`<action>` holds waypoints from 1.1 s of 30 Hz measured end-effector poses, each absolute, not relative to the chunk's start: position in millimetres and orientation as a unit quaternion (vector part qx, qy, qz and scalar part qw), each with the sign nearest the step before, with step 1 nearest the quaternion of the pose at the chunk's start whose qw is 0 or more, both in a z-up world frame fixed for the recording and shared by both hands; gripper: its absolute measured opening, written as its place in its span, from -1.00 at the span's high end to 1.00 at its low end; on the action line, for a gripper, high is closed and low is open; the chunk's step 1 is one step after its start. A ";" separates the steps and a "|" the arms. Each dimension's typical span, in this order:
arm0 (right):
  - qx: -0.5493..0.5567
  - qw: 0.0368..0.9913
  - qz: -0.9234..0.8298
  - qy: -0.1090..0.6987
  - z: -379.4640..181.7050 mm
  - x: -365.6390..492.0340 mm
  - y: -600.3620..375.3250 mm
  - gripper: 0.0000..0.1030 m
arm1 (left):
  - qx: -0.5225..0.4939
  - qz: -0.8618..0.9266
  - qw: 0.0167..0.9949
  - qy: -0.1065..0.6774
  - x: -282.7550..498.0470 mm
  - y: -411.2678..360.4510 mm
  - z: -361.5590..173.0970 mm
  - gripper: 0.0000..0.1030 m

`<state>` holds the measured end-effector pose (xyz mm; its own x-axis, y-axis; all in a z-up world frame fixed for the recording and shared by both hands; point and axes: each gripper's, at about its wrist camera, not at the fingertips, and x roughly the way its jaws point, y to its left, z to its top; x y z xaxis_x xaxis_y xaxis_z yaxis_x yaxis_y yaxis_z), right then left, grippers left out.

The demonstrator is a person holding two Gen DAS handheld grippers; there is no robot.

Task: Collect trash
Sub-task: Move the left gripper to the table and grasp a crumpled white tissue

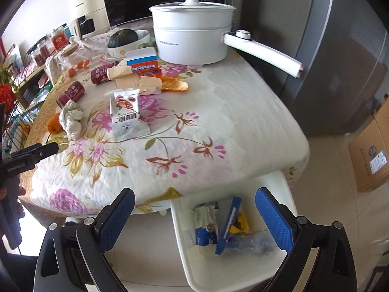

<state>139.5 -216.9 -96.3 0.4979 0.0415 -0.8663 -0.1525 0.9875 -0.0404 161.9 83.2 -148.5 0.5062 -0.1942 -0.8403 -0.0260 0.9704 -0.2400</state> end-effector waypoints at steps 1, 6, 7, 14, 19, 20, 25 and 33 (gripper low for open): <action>-0.055 0.863 0.057 0.499 -98.5 144.0 -213.4 -0.95 | -0.111 -0.047 0.858 0.499 167.0 84.3 -151.6 -0.99; -0.046 0.857 0.049 0.510 -111.2 165.3 -205.7 -0.95 | -0.147 -0.040 0.846 0.512 188.3 90.5 -169.4 -0.99; -0.043 0.856 0.048 0.513 -113.6 170.0 -204.9 -0.95 | -0.156 -0.033 0.845 0.511 191.4 91.5 -172.3 -0.99; -0.020 0.853 0.044 0.520 -122.5 192.4 -200.8 -0.95 | -0.184 -0.028 0.850 0.492 209.4 87.5 -175.3 -0.60; -0.012 0.853 0.047 0.519 -126.1 200.4 -193.7 -0.95 | -0.192 -0.010 0.852 0.487 213.5 85.9 -178.4 -0.10; -0.011 0.854 0.048 0.518 -126.2 200.7 -192.2 -0.95 | -0.193 -0.006 0.854 0.484 213.4 87.4 -178.2 0.09; -0.005 0.857 0.051 0.513 -127.3 205.1 -184.4 -0.95 | -0.214 -0.016 0.848 0.486 210.3 99.2 -178.3 0.46; 0.005 0.863 0.064 0.501 -132.9 218.8 -163.4 -0.95 | -0.218 -0.066 0.842 0.488 192.4 106.4 -162.8 0.74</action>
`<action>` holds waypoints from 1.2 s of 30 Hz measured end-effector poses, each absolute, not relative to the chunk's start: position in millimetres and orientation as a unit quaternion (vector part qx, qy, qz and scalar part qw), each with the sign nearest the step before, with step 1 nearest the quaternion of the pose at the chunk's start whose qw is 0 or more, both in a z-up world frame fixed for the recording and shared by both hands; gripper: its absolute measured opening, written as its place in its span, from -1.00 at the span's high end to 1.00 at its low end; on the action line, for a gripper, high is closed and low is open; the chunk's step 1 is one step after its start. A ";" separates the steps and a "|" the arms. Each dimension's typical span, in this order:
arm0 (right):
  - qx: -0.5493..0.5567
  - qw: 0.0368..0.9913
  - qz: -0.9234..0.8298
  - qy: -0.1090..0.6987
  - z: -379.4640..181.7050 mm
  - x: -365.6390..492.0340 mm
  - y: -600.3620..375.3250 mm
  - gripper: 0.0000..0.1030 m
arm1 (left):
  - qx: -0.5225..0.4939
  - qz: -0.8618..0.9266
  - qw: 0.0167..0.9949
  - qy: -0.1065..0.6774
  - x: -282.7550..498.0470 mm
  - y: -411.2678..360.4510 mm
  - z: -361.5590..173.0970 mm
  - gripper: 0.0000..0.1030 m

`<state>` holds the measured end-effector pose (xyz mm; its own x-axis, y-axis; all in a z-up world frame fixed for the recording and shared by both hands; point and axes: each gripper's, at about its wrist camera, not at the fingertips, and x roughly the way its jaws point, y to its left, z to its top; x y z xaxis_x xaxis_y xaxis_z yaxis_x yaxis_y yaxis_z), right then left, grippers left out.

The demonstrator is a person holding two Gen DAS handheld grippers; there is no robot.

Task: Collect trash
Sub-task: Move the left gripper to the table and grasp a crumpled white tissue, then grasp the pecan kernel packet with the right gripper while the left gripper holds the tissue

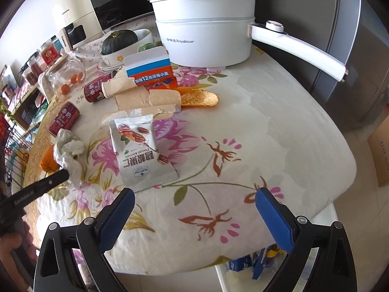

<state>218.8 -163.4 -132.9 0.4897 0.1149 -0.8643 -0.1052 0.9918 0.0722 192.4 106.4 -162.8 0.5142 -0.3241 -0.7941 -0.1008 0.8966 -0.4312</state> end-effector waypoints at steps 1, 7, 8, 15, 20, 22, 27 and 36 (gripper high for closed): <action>0.005 0.863 0.066 0.500 -134.5 220.6 -159.8 -0.95 | -0.217 -0.074 0.843 0.487 188.8 107.7 -159.1 0.78; -0.002 0.865 0.087 0.494 -149.9 233.3 -127.3 -0.95 | -0.218 -0.097 0.842 0.483 171.7 117.5 -147.0 0.78; -0.012 0.865 0.088 0.493 -153.5 235.3 -120.7 -0.95 | -0.219 -0.100 0.841 0.484 170.9 118.0 -146.9 0.78; -0.058 0.870 0.078 0.484 -172.6 246.1 -99.7 -0.83 | -0.221 -0.085 0.847 0.476 167.6 124.5 -145.8 -0.21; -0.056 0.870 0.072 0.485 -180.0 250.8 -103.3 -0.35 | -0.194 -0.084 0.846 0.490 174.7 115.7 -153.5 -0.29; -0.059 0.871 0.076 0.482 -177.9 248.4 -105.3 -0.26 | -0.186 -0.082 0.846 0.493 178.0 112.3 -157.8 -0.32; -0.030 0.871 0.082 0.483 -164.2 240.3 -121.6 -0.25 | -0.176 -0.073 0.844 0.501 191.4 100.9 -169.7 -0.33; -0.037 0.873 0.089 0.478 -133.1 217.5 -154.5 -0.24 | -0.149 -0.045 0.852 0.499 208.9 84.3 -182.6 -0.07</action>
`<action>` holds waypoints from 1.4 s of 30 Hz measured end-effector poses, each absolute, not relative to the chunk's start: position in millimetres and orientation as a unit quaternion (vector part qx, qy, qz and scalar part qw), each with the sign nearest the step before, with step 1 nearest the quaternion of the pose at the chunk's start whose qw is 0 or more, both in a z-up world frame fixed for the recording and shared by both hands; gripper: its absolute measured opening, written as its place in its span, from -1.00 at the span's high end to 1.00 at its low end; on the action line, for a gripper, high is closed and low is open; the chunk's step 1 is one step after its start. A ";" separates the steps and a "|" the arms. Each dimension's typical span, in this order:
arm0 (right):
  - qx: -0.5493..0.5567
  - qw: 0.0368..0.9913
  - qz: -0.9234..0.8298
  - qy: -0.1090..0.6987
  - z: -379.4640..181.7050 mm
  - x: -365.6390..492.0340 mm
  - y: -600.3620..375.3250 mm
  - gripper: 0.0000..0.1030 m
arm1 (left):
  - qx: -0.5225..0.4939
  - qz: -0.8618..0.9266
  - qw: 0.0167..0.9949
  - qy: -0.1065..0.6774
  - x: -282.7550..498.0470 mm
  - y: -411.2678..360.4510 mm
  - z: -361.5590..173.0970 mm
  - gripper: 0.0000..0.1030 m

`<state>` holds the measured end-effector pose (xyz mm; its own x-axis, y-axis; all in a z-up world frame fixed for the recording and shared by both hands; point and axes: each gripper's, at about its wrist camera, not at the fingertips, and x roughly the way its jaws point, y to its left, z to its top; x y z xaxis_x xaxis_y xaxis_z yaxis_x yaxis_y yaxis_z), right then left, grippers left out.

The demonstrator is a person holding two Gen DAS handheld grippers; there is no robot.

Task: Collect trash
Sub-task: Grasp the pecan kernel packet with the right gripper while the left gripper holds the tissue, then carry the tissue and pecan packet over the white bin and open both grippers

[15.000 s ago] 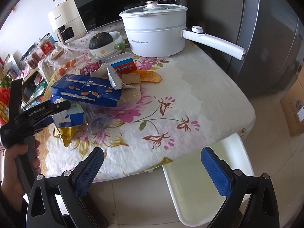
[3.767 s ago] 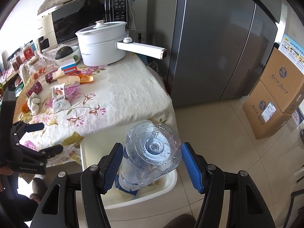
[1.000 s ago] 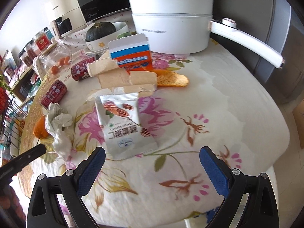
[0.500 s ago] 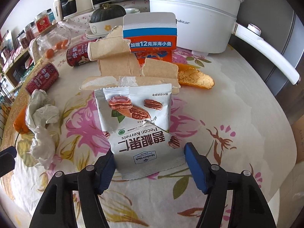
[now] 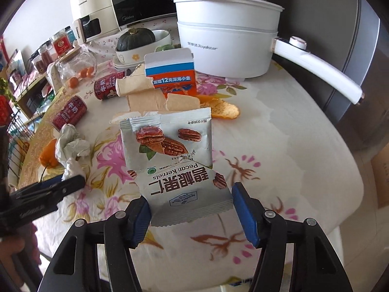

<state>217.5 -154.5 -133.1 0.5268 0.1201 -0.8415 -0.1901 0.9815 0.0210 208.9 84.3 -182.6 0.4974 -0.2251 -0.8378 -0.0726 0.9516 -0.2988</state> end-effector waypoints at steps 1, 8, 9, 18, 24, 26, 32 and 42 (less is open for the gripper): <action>-0.040 0.873 0.089 0.478 -130.9 214.3 -157.9 -0.25 | -0.150 -0.049 0.851 0.502 210.1 83.8 -183.4 0.23; -0.055 0.873 0.076 0.478 -114.9 192.4 -181.5 -0.25 | -0.145 -0.075 0.851 0.498 205.2 72.7 -178.1 0.38; -0.053 0.874 0.074 0.477 -111.4 188.7 -186.6 -0.25 | -0.141 -0.081 0.853 0.495 202.9 68.8 -175.0 0.38; -0.042 0.878 0.051 0.475 -89.6 156.6 -228.9 -0.25 | -0.126 -0.143 0.858 0.476 187.5 23.9 -150.0 0.38; -0.030 0.877 0.034 0.478 -81.0 135.0 -257.5 -0.25 | -0.109 -0.182 0.854 0.474 180.5 -14.8 -139.4 0.38; -0.028 0.877 0.028 0.478 -79.5 128.1 -265.9 -0.25 | -0.106 -0.198 0.850 0.476 176.5 -28.2 -137.6 0.38; -0.013 0.872 0.007 0.490 -78.0 115.5 -294.3 -0.25 | -0.093 -0.231 0.842 0.479 168.0 -63.1 -134.9 0.38; -0.004 0.857 -0.024 0.515 -89.9 96.1 -335.9 -0.25 | -0.059 -0.286 0.824 0.485 150.6 -125.1 -140.8 0.37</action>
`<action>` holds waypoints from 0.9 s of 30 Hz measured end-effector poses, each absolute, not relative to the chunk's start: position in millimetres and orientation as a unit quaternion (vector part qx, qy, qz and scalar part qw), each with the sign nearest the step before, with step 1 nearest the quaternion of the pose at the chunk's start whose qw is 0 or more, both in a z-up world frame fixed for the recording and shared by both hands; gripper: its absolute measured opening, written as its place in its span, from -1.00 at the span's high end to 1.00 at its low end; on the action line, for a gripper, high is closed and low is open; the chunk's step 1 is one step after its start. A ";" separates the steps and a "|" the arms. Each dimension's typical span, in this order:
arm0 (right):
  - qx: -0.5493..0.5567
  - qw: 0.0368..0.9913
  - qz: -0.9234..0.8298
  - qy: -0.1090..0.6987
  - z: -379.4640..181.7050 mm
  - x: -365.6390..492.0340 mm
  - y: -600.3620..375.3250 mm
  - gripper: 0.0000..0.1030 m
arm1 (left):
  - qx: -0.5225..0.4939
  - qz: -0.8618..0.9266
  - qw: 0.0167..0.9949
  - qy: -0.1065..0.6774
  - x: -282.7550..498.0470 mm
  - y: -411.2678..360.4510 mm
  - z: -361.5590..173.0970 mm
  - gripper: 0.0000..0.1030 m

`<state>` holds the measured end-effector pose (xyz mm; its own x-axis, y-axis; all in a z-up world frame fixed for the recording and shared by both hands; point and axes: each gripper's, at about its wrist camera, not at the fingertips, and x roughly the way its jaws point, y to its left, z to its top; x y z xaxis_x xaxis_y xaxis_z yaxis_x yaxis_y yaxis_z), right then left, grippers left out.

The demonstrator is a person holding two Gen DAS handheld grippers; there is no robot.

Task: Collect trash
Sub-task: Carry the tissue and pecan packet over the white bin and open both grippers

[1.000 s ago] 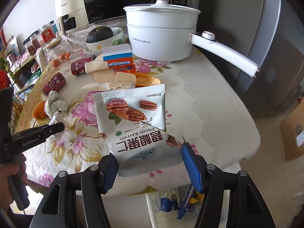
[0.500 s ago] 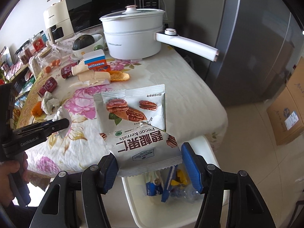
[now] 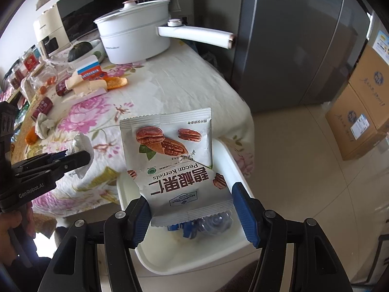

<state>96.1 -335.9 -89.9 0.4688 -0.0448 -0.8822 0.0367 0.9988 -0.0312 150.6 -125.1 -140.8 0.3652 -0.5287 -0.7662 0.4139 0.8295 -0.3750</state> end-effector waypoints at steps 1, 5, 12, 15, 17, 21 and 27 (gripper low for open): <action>-0.003 0.855 -0.026 0.517 -91.7 93.9 -340.1 -0.25 | -0.055 -0.289 0.823 0.486 149.0 -129.9 -142.2 0.37; -0.001 0.849 -0.034 0.527 -98.0 85.5 -355.2 -0.25 | -0.039 -0.306 0.817 0.486 144.3 -150.0 -148.7 0.36; 0.004 0.845 -0.048 0.533 -100.9 77.3 -375.9 -0.25 | -0.018 -0.321 0.815 0.482 139.0 -174.2 -152.0 0.32; 0.003 0.844 -0.050 0.534 -100.2 76.0 -380.2 -0.26 | -0.004 -0.304 0.818 0.488 140.9 -180.3 -153.1 -0.31; 0.002 0.843 -0.050 0.535 -100.4 76.2 -380.9 -0.26 | 0.008 -0.273 0.825 0.494 141.6 -181.7 -155.1 -0.64; 0.000 0.842 -0.049 0.538 -101.7 76.9 -380.0 -0.26 | 0.043 -0.243 0.829 0.501 141.4 -180.6 -159.9 -0.64; -0.003 0.841 -0.045 0.540 -102.4 77.8 -375.4 -0.27 | 0.044 -0.221 0.829 0.512 144.2 -169.6 -160.7 -0.65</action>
<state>77.8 -375.4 -102.4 0.4130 -0.0787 -0.9073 0.0712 0.9960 -0.0539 144.2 -169.6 -160.7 0.3776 -0.3218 -0.8682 0.4118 0.8982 -0.1538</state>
